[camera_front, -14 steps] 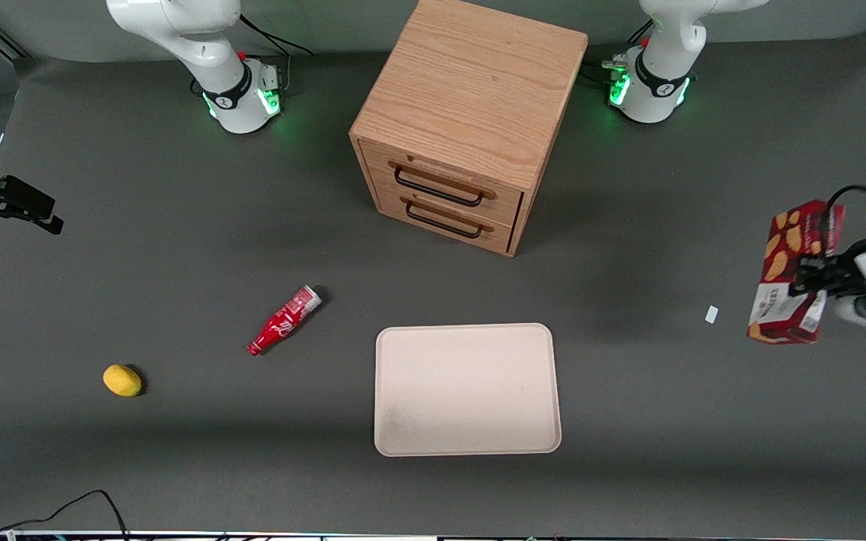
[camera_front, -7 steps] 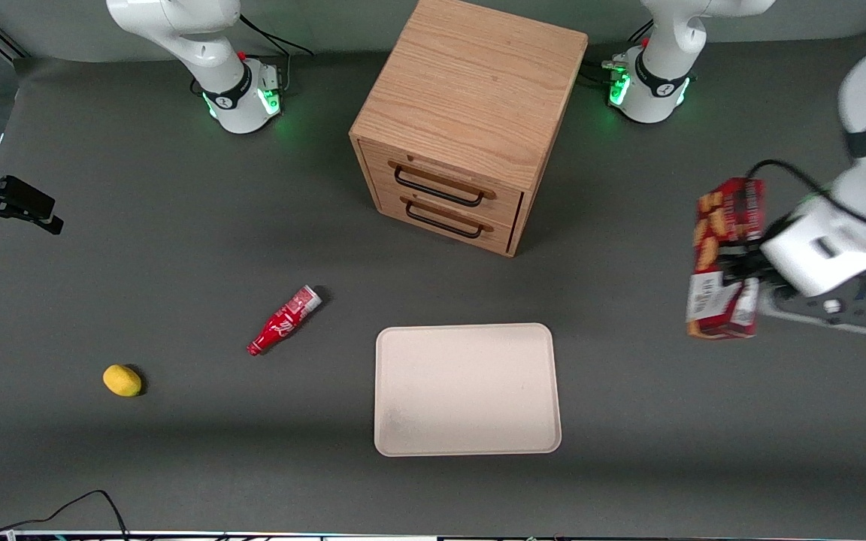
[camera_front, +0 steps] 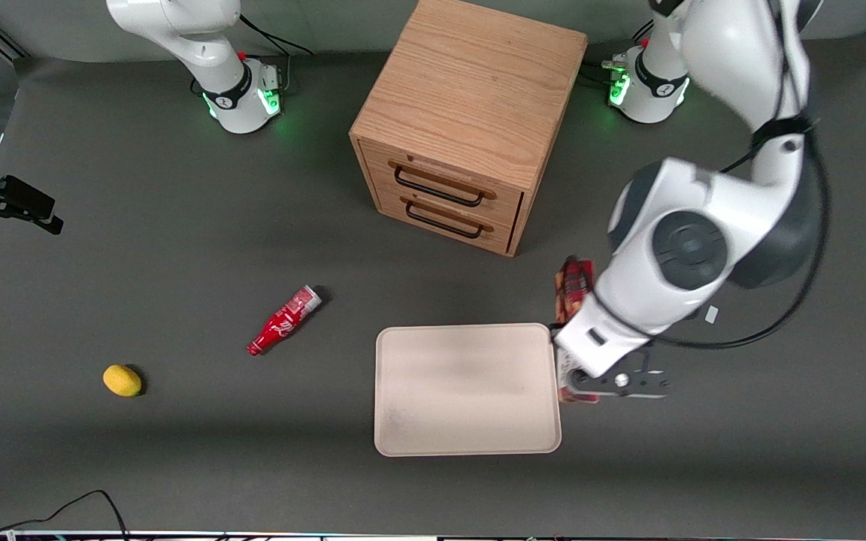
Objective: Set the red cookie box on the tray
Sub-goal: 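Lift the box and carry it over the cream tray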
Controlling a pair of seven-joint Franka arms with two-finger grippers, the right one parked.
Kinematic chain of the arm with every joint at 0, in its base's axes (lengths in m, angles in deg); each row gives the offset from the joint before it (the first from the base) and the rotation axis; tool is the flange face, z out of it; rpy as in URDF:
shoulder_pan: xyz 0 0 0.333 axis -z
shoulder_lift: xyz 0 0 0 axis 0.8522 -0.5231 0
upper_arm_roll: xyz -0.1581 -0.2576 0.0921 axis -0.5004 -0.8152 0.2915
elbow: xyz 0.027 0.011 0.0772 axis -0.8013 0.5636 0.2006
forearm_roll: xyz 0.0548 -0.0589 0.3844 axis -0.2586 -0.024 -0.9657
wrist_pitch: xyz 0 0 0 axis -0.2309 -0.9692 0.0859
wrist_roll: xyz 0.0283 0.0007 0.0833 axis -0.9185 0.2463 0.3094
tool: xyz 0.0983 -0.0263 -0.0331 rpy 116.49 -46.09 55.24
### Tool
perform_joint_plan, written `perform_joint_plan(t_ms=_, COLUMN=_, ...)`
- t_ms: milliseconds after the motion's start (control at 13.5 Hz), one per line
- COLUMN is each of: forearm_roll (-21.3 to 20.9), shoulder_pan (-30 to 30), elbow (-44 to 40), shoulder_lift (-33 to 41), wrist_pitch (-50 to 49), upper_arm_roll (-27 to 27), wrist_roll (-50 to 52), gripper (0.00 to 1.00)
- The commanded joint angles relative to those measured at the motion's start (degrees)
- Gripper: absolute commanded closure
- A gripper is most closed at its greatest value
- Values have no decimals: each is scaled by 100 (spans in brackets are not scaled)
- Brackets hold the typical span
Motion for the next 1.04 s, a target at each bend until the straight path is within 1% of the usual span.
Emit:
perform_joint_plan(t_ms=0, forearm_roll=-126, shoulder_pan=134, elbow=-412, shoulder_lift=-577, wrist_pitch=382, upper_arm_roll=111, wrist_roll=447, gripper=100)
perform_joint_plan(t_ms=296, forearm_roll=-126, shoulder_pan=170, elbow=-377, shoulder_lift=-1132, wrist_pitch=1322, upper_arm_roll=102, wrist_roll=562, gripper=100)
perform_joint_plan(t_ms=444, forearm_roll=-135, shoulder_pan=152, elbow=-377, shoulder_lift=-1360, wrist_pitch=1674, upper_arm_roll=119, wrist_roll=388, gripper=100)
perform_joint_plan(t_ms=889, forearm_roll=-153, shoulder_pan=135, elbow=-377, shoulder_lift=-1712, wrist_pitch=2097, upper_arm_roll=146, wrist_roll=-9, gripper=100)
perform_joint_plan(t_ms=963, forearm_roll=-231, shoulder_pan=135, elbow=-377, shoulder_lift=-1774, wrist_pitch=2211, upper_arm_roll=146, wrist_roll=-9, gripper=100)
